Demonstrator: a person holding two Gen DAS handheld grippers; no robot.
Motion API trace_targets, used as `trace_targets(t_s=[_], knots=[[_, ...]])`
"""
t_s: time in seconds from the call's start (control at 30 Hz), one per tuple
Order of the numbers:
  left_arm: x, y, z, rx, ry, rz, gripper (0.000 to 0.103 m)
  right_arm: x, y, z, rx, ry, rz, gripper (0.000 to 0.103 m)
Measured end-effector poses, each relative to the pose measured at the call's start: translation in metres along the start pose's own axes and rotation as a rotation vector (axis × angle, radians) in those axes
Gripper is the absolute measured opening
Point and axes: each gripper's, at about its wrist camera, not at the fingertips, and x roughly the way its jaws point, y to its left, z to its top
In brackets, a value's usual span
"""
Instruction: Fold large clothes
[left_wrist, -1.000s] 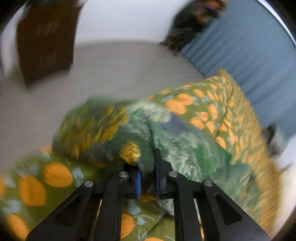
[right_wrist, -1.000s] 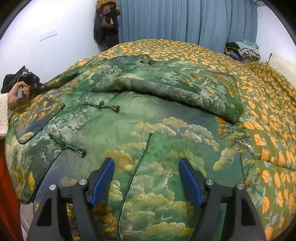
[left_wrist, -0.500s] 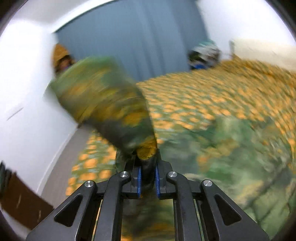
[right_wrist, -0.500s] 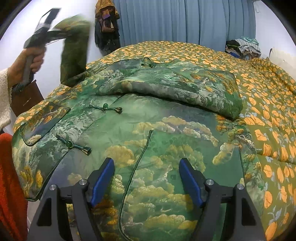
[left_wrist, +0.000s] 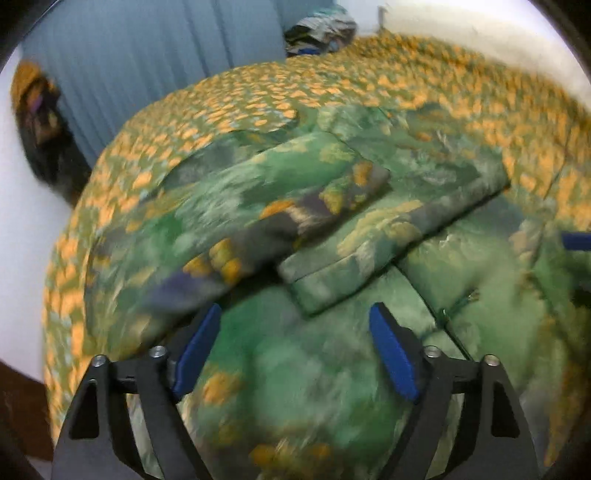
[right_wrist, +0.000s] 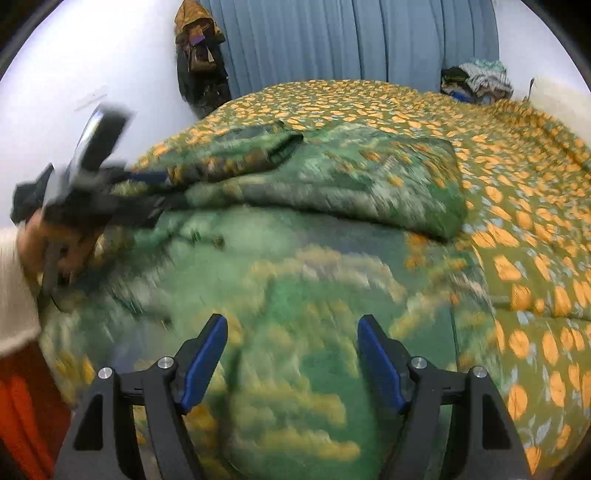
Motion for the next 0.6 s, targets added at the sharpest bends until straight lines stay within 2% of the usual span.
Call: trace_targets(t_s=[0.03, 0.1, 0.17, 0.2, 0.27, 0.33, 0.37, 0.4, 0.47, 0.53, 0.57, 0.6], knots=[[-0.002, 0.004, -0.003, -0.035, -0.003, 0.006, 0.085, 0.003, 0.002, 0.016, 0.007, -0.009, 0.027, 0.075], [-0.006, 0.036, -0.005, -0.142, -0.007, 0.040, 0.085, 0.015, 0.005, 0.054, 0.035, -0.027, 0.077, 0.075], [-0.007, 0.063, -0.002, -0.248, -0.019, 0.081, 0.085, 0.043, 0.003, 0.094, 0.112, -0.011, 0.135, 0.075], [-0.008, 0.077, 0.000, -0.307, -0.034, 0.094, 0.085, 0.068, -0.001, 0.117, 0.160, 0.008, 0.163, 0.075], [-0.010, 0.097, 0.000, -0.384, -0.061, 0.098, 0.085, 0.114, -0.007, 0.143, 0.229, 0.077, 0.151, 0.070], [-0.003, 0.109, 0.002, -0.421, -0.066, 0.122, 0.085, 0.157, -0.014, 0.153, 0.318, 0.155, 0.173, 0.058], [0.002, 0.114, 0.003, -0.429, -0.064, 0.140, 0.085, 0.180, -0.016, 0.152, 0.372, 0.220, 0.193, 0.045], [0.006, 0.117, 0.002, -0.431, -0.062, 0.149, 0.085, 0.192, -0.017, 0.151, 0.402, 0.256, 0.184, 0.016], [0.010, 0.126, 0.003, -0.434, -0.071, 0.154, 0.085, 0.191, -0.011, 0.160, 0.378, 0.228, 0.144, 0.017], [0.012, 0.133, -0.002, -0.428, -0.070, 0.153, 0.085, 0.176, 0.003, 0.175, 0.250, 0.149, 0.070, 0.017], [0.025, 0.135, -0.003, -0.427, -0.031, 0.140, 0.085, 0.174, 0.008, 0.178, 0.207, 0.136, 0.034, 0.017], [0.042, 0.136, -0.007, -0.429, 0.041, 0.111, 0.085, 0.177, 0.012, 0.178, 0.168, 0.146, -0.003, 0.023]])
